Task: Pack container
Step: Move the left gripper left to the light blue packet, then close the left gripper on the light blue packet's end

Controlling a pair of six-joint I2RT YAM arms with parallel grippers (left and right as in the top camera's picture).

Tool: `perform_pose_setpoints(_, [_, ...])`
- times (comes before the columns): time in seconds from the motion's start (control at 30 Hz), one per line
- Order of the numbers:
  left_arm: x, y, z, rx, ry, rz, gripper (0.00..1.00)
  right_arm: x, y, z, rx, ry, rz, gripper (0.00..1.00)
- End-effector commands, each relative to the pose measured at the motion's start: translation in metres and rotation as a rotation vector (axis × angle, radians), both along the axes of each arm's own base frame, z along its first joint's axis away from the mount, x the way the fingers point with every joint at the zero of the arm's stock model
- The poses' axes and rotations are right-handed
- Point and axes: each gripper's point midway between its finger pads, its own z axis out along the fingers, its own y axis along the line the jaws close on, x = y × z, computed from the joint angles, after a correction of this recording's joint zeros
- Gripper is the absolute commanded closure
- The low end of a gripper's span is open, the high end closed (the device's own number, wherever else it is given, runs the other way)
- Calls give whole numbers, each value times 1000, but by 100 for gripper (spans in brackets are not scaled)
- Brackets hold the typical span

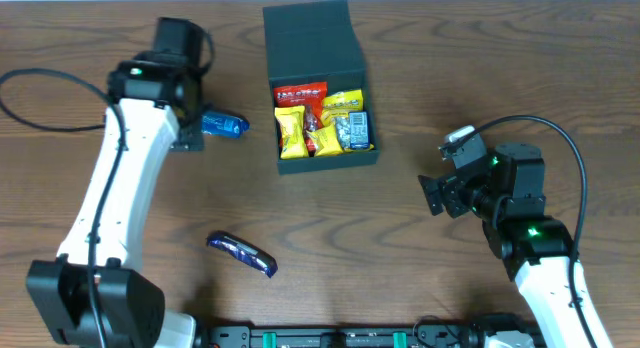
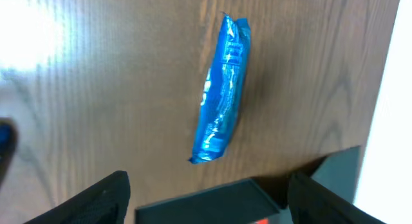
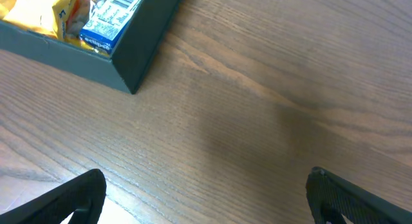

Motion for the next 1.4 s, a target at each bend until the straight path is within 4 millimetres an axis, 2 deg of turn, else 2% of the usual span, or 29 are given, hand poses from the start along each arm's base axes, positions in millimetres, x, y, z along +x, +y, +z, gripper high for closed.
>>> perform_pose_setpoints(0.0, [2, -4, -14, -85, 37, -4, 20, 0, -1, 0, 0, -3, 7, 1])
perform_pose_setpoints(0.23, [19, -10, -61, -148, 121, -34, 19, 0, -1, 0, 0, -3, 7, 1])
perform_pose_setpoints(0.37, [22, -11, -92, -149, 196, -61, 19, 0, -1, 0, 0, -3, 7, 1])
perform_pose_setpoints(0.53, [23, -8, -117, -127, 251, -67, 19, 0, -1, 0, 0, -3, 7, 1])
perform_pose_setpoints(0.63, [35, -6, -128, -108, 228, -98, 19, 0, -1, 0, 0, -3, 7, 1])
perform_pose_setpoints(0.83, [44, 4, -141, -56, 224, -86, 20, 0, -1, 0, 0, -3, 7, 1])
perform_pose_setpoints(1.13, [49, 22, -143, -18, 211, -80, 20, 0, -1, 0, 0, -3, 7, 1])
perform_pose_setpoints(1.37, [54, 22, -143, -15, 192, -85, 20, 0, -1, 0, 0, -3, 7, 1])
